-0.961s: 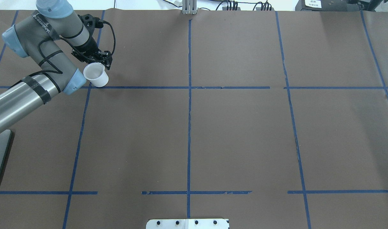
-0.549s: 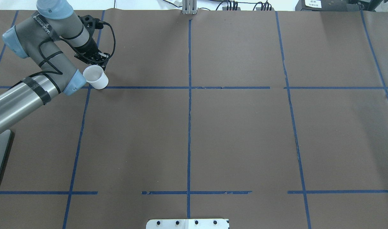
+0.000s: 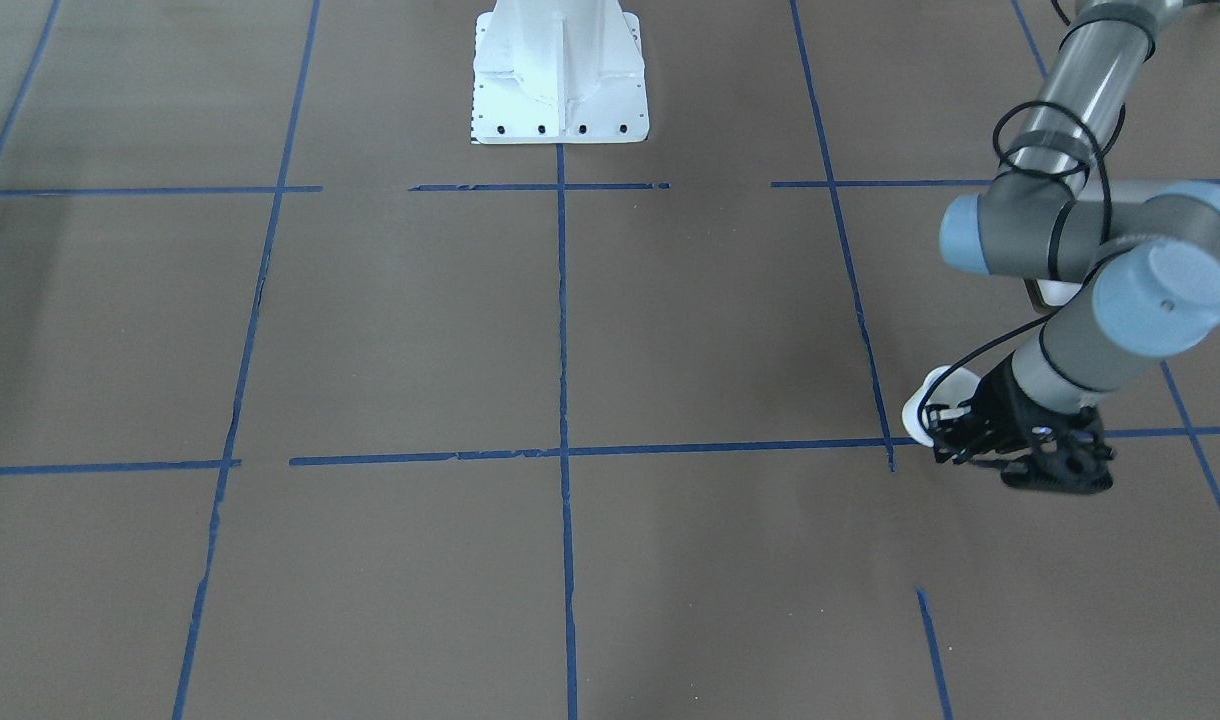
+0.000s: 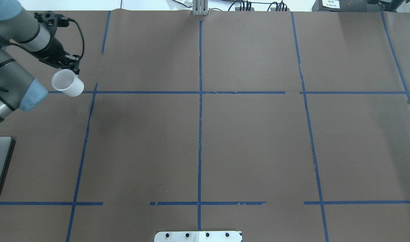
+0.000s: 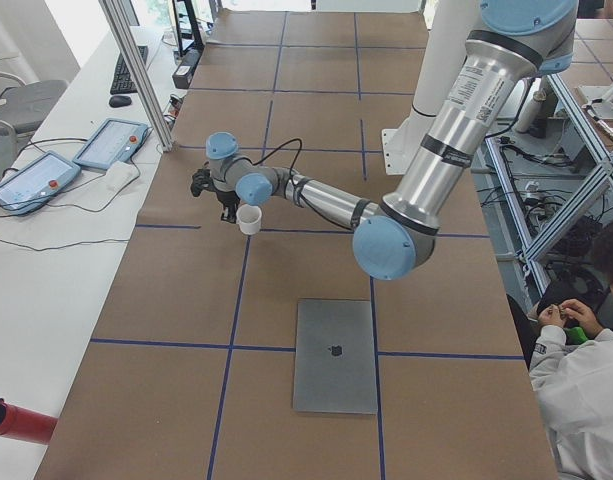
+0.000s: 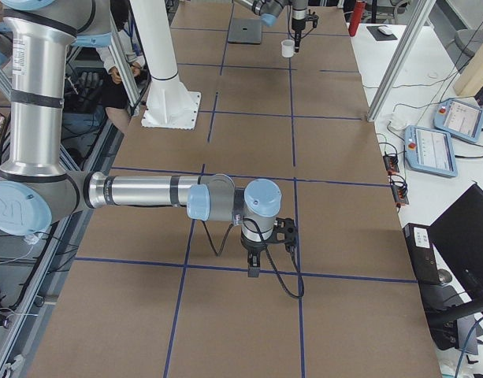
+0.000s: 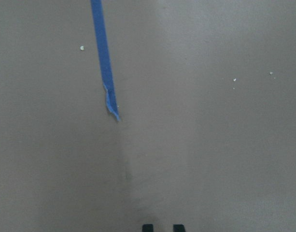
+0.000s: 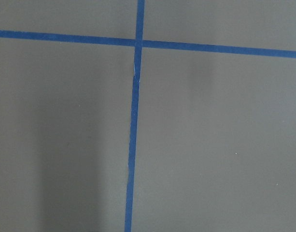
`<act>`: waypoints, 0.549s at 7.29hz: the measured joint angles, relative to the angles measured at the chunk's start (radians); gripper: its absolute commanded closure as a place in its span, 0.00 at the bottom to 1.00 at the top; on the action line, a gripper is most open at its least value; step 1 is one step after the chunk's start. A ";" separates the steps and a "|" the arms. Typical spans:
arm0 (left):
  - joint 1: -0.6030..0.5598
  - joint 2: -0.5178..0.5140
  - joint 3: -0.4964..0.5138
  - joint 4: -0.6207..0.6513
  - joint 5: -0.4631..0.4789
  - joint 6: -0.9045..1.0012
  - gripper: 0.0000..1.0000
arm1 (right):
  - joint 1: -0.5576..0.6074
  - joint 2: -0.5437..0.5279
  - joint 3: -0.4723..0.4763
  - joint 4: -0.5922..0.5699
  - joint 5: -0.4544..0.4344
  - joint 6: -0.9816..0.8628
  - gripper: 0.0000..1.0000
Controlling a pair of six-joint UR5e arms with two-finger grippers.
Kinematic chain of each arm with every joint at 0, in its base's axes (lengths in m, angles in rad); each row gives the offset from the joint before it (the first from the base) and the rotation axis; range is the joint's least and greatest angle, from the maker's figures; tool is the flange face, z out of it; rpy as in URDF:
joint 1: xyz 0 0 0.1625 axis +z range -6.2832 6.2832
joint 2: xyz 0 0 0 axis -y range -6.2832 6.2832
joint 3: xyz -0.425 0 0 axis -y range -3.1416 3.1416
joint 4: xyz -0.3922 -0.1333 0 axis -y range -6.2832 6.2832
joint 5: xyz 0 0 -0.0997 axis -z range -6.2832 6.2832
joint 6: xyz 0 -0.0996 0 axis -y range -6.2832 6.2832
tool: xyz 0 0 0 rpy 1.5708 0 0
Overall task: Place cup on laptop
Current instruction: 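Lift the mug and carry it with the left gripper toward the laptop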
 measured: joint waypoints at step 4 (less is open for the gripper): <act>-0.111 0.475 -0.224 -0.041 -0.050 0.140 1.00 | 0.000 0.001 0.000 0.000 0.000 0.000 0.00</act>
